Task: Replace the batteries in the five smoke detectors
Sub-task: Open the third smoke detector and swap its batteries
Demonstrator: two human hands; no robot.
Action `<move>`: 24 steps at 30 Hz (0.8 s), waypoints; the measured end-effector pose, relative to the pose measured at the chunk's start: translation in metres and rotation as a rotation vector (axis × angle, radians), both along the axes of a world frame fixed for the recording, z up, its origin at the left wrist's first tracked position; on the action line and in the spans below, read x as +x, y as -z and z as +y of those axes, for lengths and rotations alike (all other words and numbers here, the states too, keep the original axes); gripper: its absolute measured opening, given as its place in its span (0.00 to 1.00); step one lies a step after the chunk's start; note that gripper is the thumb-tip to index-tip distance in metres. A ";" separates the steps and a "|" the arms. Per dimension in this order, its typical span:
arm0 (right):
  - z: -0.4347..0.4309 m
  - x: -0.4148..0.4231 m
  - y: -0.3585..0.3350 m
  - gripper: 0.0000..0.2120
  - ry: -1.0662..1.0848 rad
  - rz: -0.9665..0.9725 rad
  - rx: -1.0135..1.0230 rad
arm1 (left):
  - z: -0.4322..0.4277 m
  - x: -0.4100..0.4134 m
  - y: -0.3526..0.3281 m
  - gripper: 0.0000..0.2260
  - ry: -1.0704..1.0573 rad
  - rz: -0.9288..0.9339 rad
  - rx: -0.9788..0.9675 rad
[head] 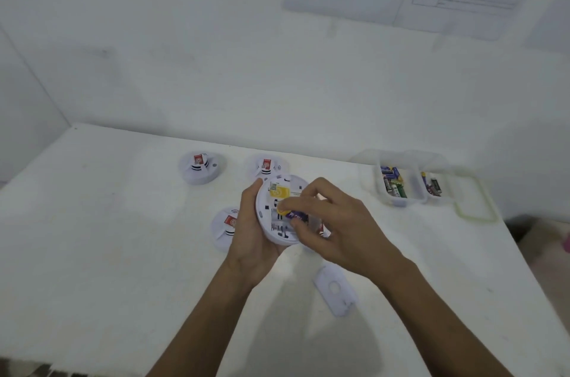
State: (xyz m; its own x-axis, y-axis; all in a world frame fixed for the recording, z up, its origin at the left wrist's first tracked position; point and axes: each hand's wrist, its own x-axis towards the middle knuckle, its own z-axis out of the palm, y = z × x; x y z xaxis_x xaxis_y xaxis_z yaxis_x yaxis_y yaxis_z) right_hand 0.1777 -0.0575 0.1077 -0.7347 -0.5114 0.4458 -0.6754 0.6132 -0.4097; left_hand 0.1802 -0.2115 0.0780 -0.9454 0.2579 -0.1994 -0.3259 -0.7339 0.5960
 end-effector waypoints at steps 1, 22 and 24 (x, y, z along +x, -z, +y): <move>0.001 0.000 0.000 0.11 -0.006 -0.001 0.018 | 0.001 0.001 -0.002 0.23 -0.013 -0.001 -0.007; 0.011 -0.005 -0.008 0.12 -0.117 -0.063 0.246 | 0.010 0.004 0.010 0.21 -0.038 -0.055 -0.037; 0.010 -0.002 -0.010 0.14 -0.116 -0.057 0.245 | 0.009 0.004 0.010 0.23 -0.042 -0.066 -0.041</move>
State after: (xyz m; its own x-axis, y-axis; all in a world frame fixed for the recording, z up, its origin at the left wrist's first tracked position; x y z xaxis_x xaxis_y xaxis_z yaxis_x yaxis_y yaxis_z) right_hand 0.1760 -0.0475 0.1179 -0.6850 -0.6812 0.2583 -0.7272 0.6185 -0.2976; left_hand 0.1838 -0.2025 0.0675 -0.9397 0.2085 -0.2713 -0.3348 -0.7231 0.6042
